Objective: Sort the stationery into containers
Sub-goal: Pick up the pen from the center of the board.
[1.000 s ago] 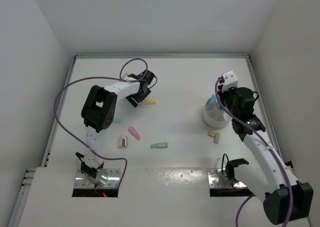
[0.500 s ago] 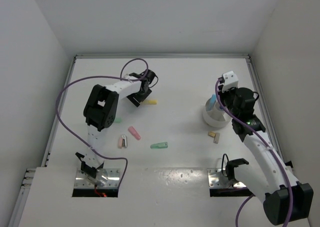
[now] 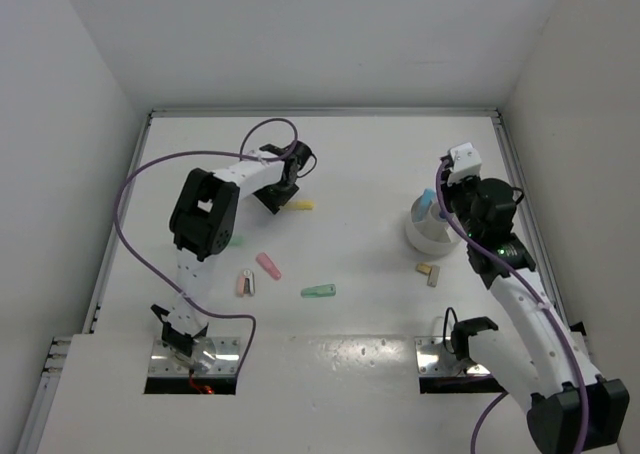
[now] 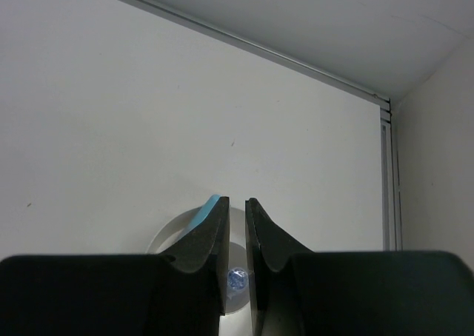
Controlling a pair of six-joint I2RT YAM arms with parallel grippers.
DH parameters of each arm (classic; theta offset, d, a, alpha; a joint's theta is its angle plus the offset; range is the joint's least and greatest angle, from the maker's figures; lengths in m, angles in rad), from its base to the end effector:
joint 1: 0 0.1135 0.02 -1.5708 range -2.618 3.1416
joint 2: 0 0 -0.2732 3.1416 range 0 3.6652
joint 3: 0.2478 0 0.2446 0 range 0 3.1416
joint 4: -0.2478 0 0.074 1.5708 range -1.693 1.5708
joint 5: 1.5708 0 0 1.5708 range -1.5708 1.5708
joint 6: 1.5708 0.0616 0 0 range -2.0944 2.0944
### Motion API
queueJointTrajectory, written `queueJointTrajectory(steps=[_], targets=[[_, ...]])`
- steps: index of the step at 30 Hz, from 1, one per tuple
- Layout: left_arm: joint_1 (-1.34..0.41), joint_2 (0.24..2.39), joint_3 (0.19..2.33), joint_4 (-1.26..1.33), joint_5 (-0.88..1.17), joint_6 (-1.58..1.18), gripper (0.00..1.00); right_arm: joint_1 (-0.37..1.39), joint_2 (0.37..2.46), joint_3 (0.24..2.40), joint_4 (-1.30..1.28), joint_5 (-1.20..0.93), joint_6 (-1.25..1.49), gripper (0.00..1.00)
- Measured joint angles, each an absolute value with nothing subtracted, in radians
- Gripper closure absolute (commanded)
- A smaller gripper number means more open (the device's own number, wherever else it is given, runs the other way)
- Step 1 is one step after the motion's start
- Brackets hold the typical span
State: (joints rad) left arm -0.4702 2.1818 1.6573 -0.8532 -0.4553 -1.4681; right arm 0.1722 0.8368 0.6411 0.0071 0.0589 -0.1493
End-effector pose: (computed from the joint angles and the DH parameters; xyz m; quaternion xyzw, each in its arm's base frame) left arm 0.4017 -0.1738 0.1435 -0.4831 0.8410 0.0497 0.2383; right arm 0.2118 0.0332 0.3037 -0.1047 0.7633 -0.0154 0.6373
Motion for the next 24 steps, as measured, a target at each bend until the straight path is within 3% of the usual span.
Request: queueJointTrajectory(steps=[6, 9, 14, 24], targets=[[-0.47, 2.157, 1.605, -0.866, -0.485, -1.456, 0.47, 0.172, 0.823, 0.641, 0.007, 0.043, -0.146, 0.86], [-0.472, 2.159, 1.608, -0.867, -0.488, -1.452, 0.57, 0.172, 0.815, 0.641, 0.007, 0.041, -0.144, 0.86], [-0.472, 2.183, 1.648, -0.89, -0.483, -1.447, 0.58, 0.172, 0.809, 0.641, 0.007, 0.041, -0.141, 0.86], [-0.472, 2.241, 1.752, -0.926, -0.472, -1.409, 0.95, 0.172, 0.801, 0.641, 0.007, 0.041, -0.138, 0.86]])
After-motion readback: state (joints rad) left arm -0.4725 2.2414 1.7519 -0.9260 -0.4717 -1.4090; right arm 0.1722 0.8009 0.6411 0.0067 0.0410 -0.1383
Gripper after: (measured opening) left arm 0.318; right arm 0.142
